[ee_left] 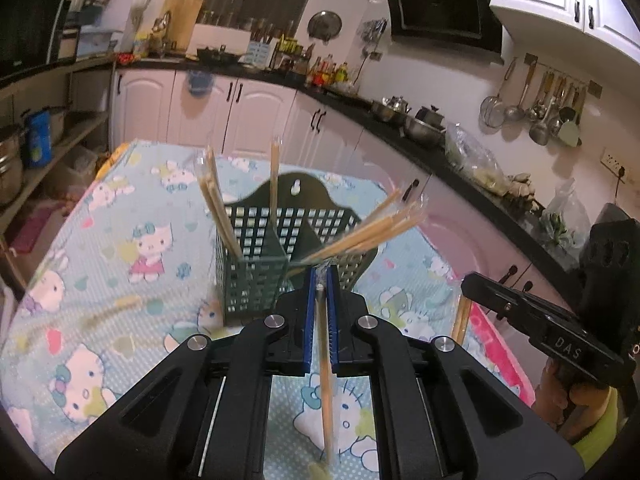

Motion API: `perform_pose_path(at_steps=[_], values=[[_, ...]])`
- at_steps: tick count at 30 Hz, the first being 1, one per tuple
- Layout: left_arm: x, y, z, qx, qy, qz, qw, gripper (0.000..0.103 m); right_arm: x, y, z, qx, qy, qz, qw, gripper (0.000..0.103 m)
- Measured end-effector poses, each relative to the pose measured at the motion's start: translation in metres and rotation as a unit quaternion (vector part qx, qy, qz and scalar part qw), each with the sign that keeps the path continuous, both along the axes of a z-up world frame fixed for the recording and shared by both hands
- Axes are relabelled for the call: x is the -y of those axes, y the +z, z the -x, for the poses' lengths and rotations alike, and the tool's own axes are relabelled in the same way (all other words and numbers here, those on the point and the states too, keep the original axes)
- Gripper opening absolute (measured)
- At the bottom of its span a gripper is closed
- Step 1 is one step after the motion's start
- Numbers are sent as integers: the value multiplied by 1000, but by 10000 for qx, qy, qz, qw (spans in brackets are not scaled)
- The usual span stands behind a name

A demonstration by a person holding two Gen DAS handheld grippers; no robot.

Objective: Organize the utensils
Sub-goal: 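Lift both held chopsticks and carry them above the green holder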

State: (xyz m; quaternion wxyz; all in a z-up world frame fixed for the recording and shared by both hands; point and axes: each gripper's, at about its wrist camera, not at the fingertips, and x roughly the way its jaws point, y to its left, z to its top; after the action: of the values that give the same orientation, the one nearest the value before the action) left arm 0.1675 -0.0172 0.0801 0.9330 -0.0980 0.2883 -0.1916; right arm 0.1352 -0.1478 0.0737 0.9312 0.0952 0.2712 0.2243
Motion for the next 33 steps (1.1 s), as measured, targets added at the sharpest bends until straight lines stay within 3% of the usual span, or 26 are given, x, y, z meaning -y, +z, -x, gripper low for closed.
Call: perform_pose_path(at_steps=[17,33], values=[[-7,59,-4,776,70,-8,9970,1,-14,64,0,956,-142,29,9953,4],[-5,98,-30,1497,509,-60,9874,1,-28,115,-41,1640,-352,14,9858,4]])
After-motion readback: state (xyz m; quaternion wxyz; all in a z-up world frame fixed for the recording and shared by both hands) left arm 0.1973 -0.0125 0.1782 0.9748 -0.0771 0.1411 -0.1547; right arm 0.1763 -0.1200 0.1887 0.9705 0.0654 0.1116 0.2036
